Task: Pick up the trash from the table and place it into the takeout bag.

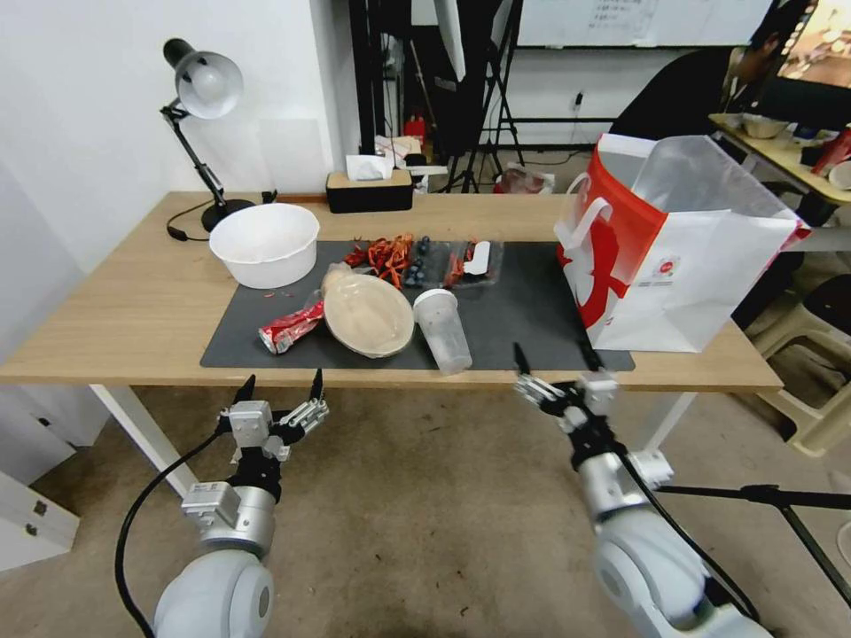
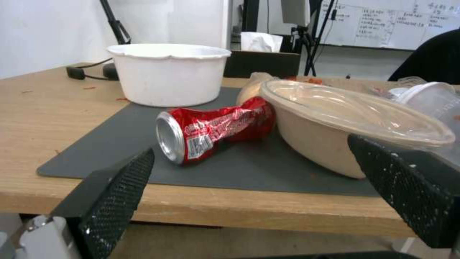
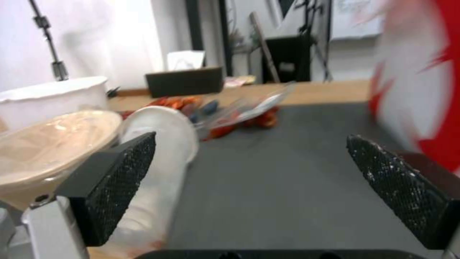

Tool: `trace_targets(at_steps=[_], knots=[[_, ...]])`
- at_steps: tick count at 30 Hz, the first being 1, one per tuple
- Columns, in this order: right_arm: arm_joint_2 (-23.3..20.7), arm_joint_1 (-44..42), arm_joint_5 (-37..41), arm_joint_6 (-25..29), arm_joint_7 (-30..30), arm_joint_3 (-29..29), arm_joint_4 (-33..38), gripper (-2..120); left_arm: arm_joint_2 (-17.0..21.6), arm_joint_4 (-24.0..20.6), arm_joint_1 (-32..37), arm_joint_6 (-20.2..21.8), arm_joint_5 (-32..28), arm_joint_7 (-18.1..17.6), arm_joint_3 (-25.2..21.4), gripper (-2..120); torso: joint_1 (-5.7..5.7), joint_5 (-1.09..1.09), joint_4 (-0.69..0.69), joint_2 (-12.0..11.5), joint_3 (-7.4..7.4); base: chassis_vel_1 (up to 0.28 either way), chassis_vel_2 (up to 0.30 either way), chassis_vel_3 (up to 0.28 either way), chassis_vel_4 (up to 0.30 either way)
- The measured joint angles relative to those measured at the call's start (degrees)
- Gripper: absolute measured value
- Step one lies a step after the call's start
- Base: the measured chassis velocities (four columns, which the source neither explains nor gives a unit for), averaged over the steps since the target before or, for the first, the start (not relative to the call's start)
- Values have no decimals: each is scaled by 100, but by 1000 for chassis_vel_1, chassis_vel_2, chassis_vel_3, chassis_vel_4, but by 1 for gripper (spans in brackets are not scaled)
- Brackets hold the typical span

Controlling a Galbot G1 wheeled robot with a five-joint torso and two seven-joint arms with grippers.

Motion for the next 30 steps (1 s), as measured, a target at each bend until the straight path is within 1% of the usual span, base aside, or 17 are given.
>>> trace_targets(at_steps=[2, 3, 6, 7, 9, 11, 12, 14, 15, 17, 22, 24, 28, 30], knots=[[-27, 559, 274, -317, 127, -361, -193, 99, -13, -3, 8, 0, 7, 1, -6, 100, 0, 0, 1, 0, 0, 0, 0, 0, 0], [-27, 559, 274, -317, 127, -361, -193, 99, -13, -3, 8, 0, 7, 1, -6, 100, 0, 0, 1, 0, 0, 0, 0, 0, 0], [-25, 1186, 685, -732, 343, -818, -384, 99, -36, -9, 20, -14, 10, -1, -43, 100, 0, -1, 1, 0, 0, 0, 0, 0, 0], [-25, 1186, 685, -732, 343, -818, -384, 99, -36, -9, 20, -14, 10, -1, -43, 100, 0, -1, 1, 0, 0, 0, 0, 0, 0], [0, 1423, 851, -964, 504, -1030, -470, 99, -41, -9, 35, -36, 10, -7, -65, 100, 0, -1, 1, 0, 0, 0, 0, 0, 0], [56, 1664, 1084, -1510, 859, -1291, -495, 97, -45, -10, 64, -81, 10, -27, -93, 100, 0, 0, 0, 0, 0, 0, 0, 0, 0], [56, 1664, 1084, -1510, 859, -1291, -495, 97, -45, -10, 64, -81, 10, -27, -93, 100, 0, 0, 0, 0, 0, 0, 0, 0, 0], [98, 1787, 1178, -1807, 1037, -1406, -497, 90, -44, -11, 81, -108, 10, -43, -110, 100, 0, 0, 0, 0, 0, 0, 0, 0, 0], [98, 1787, 1178, -1807, 1037, -1406, -497, 90, -44, -11, 81, -108, 10, -43, -110, 100, 0, 0, 0, 0, 0, 0, 0, 0, 0], [134, 1895, 1249, -2005, 1122, -1518, -533, 83, -45, -11, 90, -125, 10, -53, -116, 100, 0, 0, 0, 0, -1, 0, 0, 0, 0], [178, 1981, 1318, -2229, 1218, -1610, -549, 81, -57, -11, 91, -137, 12, -58, -116, 100, 1, 0, 1, 0, -1, 0, 0, 0, 0], [209, 1972, 1392, -2599, 1348, -1616, -499, 81, -68, -15, 81, -141, 23, -59, -116, 100, 0, 0, 0, 0, -1, 0, 0, 0, 0], [211, 1951, 1411, -2782, 1413, -1606, -488, 78, -67, -15, 78, -145, 24, -61, -115, 100, 0, 0, 0, 0, -1, 0, 0, 0, 0], [227, 1932, 1414, -2782, 1425, -1598, -489, 65, -64, -1, 73, -159, 27, -61, -109, 100, 0, 0, 0, 0, -1, 0, 0, 0, 0]])
